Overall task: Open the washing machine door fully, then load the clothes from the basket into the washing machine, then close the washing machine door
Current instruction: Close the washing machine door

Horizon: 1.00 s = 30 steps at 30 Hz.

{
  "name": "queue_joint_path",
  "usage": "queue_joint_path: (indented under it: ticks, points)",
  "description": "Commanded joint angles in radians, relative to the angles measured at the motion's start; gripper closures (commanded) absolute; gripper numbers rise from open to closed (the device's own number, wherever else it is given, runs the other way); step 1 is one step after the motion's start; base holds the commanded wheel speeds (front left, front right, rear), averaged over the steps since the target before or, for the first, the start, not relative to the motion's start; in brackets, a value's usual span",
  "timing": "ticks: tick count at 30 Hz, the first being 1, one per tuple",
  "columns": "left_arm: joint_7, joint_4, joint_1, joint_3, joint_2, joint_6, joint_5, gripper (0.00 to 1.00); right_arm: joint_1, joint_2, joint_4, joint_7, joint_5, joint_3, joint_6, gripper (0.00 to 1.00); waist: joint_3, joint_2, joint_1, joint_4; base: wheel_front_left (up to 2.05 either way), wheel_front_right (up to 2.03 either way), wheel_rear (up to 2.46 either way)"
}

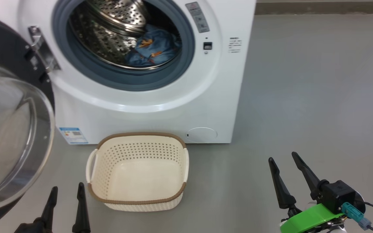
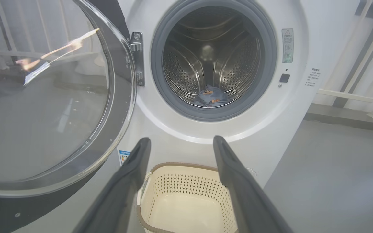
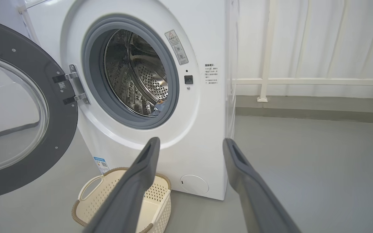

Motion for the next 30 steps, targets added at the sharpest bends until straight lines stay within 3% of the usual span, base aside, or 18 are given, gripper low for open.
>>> queue_joint_path:
  ticks: [1,16,30]
  points:
    - [-0.006,-0.029,-0.03,0.031,0.009,0.007,-0.004,0.0,-0.001,0.002,-0.025,-0.005,-0.012,0.032,0.002,0.0,0.002,0.0,0.0,0.042,0.0,0.0,0.0]
    - [-0.006,-0.037,-0.011,0.024,0.009,0.026,-0.03,0.0,-0.001,0.002,-0.022,-0.005,-0.021,0.04,0.002,0.0,0.007,0.0,0.0,0.255,0.0,0.0,0.0]
    - [-0.006,-0.033,0.004,0.043,0.009,0.054,-0.046,0.0,-0.017,0.002,-0.018,-0.005,-0.027,0.057,0.002,0.0,0.003,0.0,0.0,0.405,0.0,0.0,0.0]
